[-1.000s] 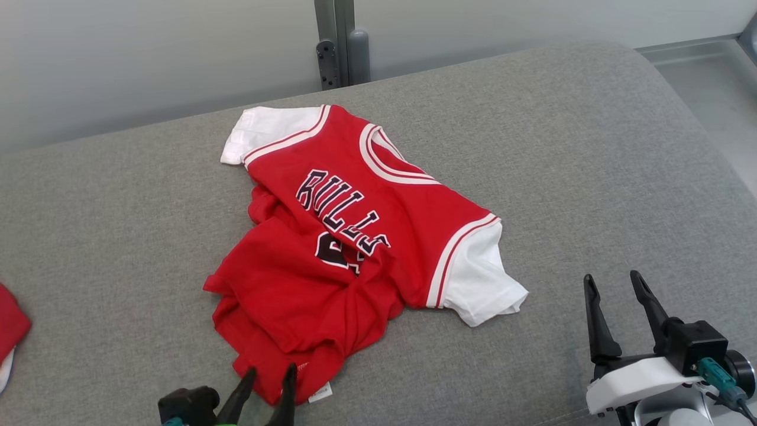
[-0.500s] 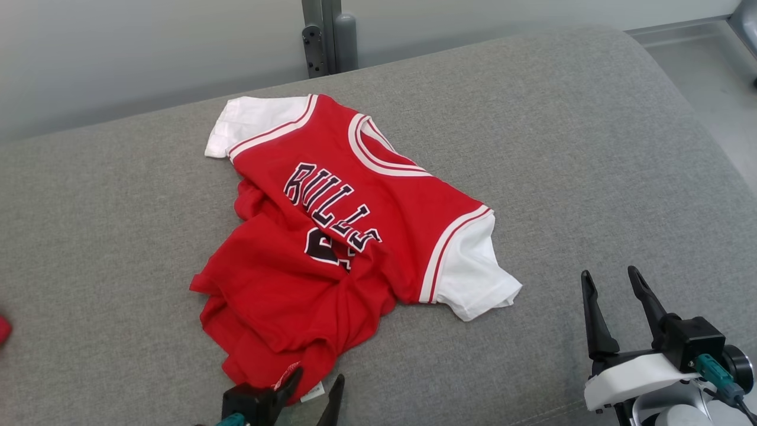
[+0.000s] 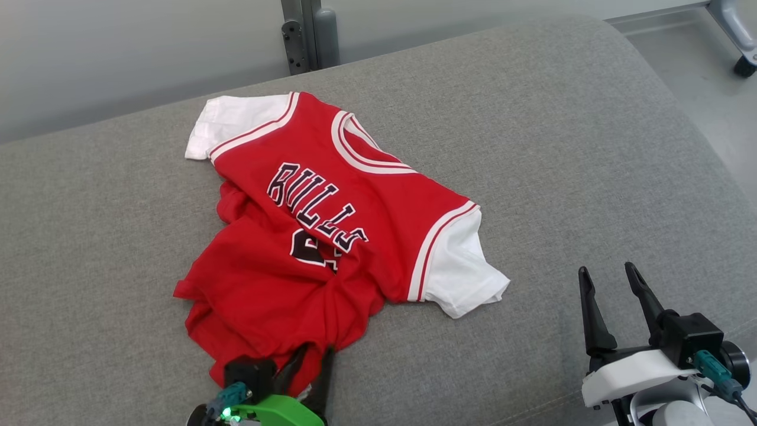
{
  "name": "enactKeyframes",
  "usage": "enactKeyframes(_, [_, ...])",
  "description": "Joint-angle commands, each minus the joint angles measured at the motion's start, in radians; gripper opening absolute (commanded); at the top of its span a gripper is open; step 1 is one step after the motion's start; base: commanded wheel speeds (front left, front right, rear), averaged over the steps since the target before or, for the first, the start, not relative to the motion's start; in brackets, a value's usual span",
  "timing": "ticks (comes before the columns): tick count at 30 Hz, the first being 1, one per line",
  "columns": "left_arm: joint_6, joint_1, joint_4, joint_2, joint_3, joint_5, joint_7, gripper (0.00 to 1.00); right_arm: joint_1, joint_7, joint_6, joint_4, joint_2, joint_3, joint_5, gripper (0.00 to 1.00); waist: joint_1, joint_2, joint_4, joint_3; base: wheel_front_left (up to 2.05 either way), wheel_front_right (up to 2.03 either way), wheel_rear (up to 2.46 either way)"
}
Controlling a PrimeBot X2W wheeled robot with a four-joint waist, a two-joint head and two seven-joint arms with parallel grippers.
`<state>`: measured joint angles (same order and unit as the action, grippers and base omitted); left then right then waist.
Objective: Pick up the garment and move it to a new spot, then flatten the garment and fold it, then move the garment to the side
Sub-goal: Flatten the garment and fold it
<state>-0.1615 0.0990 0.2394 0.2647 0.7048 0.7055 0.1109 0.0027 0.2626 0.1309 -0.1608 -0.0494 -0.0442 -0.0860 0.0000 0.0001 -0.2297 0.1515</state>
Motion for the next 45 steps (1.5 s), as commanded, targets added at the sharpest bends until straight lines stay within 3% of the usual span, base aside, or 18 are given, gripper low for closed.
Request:
enactKeyframes(1, [0.010,0.013,0.006,0.004,-0.013,0.017,0.009,0.00,-0.009,0.003,0.000,0.000,-0.002,-0.001,-0.004,1.00,0.0000,-0.0001,-0.001,0.001,0.00,0.00,0.00])
enactKeyframes(7, [0.049,-0.009,-0.024,0.010,-0.086,0.113,0.021,0.00,0.001,0.003,0.000,0.001,-0.002,-0.013,-0.009,1.00,0.0000,-0.0001,0.012,0.000,0.00,0.00,0.00])
enactKeyframes(12, [0.061,-0.045,-0.118,0.051,-0.177,0.215,0.016,0.00,0.006,0.003,0.000,0.003,-0.002,-0.019,-0.011,1.00,0.0000,-0.0001,0.031,-0.009,0.00,0.00,0.00])
enactKeyframes(18, [0.036,-0.073,-0.226,0.155,-0.271,0.271,-0.026,0.00,0.010,0.003,0.000,0.001,-0.002,-0.018,-0.003,1.00,0.0000,-0.0001,0.061,-0.014,0.00,0.00,0.00])
enactKeyframes(22, [0.028,-0.058,-0.214,0.191,-0.315,0.314,-0.062,0.00,-0.001,0.003,0.000,0.000,-0.002,-0.012,0.002,1.00,0.0000,-0.0001,0.074,-0.013,0.00,0.00,0.00])
enactKeyframes(24, [0.037,-0.037,-0.185,0.183,-0.331,0.338,-0.066,0.01,-0.005,0.003,0.000,0.002,-0.002,-0.014,0.003,1.00,0.0000,-0.0001,0.082,-0.009,0.00,0.00,0.00])
enactKeyframes(26, [0.048,-0.019,-0.132,0.181,-0.334,0.337,-0.065,0.23,-0.007,0.003,0.000,0.000,-0.002,-0.012,0.009,1.00,0.0000,-0.0001,0.087,-0.006,0.00,0.00,0.00])
enactKeyframes(27, [0.058,-0.008,-0.105,0.176,-0.331,0.333,-0.056,0.29,-0.009,0.003,0.000,0.000,-0.002,-0.012,0.011,1.00,0.0000,-0.0001,0.089,-0.004,0.00,0.00,0.00])
enactKeyframes(28, [0.060,0.002,-0.074,0.169,-0.335,0.328,-0.043,0.43,-0.010,0.003,0.000,-0.001,-0.002,-0.013,0.012,1.00,0.0000,-0.0001,0.090,-0.002,0.00,0.00,0.00])
enactKeyframes(29, [0.060,0.007,-0.039,0.166,-0.333,0.320,-0.034,0.97,-0.011,0.003,0.000,-0.002,-0.002,-0.011,0.012,1.00,0.0000,-0.0001,0.091,-0.001,0.00,0.00,0.00])
enactKeyframes(35, [0.068,-0.019,0.056,0.134,-0.336,0.311,0.044,1.00,0.007,0.003,0.000,0.000,-0.002,-0.021,0.011,1.00,0.0000,-0.0001,0.098,0.000,0.00,0.00,0.00])
enactKeyframes(41, [-0.002,-0.131,-0.007,0.113,-0.375,0.275,0.128,1.00,0.014,0.003,0.000,-0.005,-0.002,-0.025,0.010,1.00,0.0000,-0.0001,0.107,-0.015,0.00,0.00,0.00])
enactKeyframes(45, [-0.038,-0.204,-0.122,0.088,-0.322,0.241,0.122,1.00,0.013,0.003,0.000,-0.001,-0.002,-0.017,0.012,1.00,0.0000,-0.0001,0.113,-0.019,0.00,0.00,0.00])
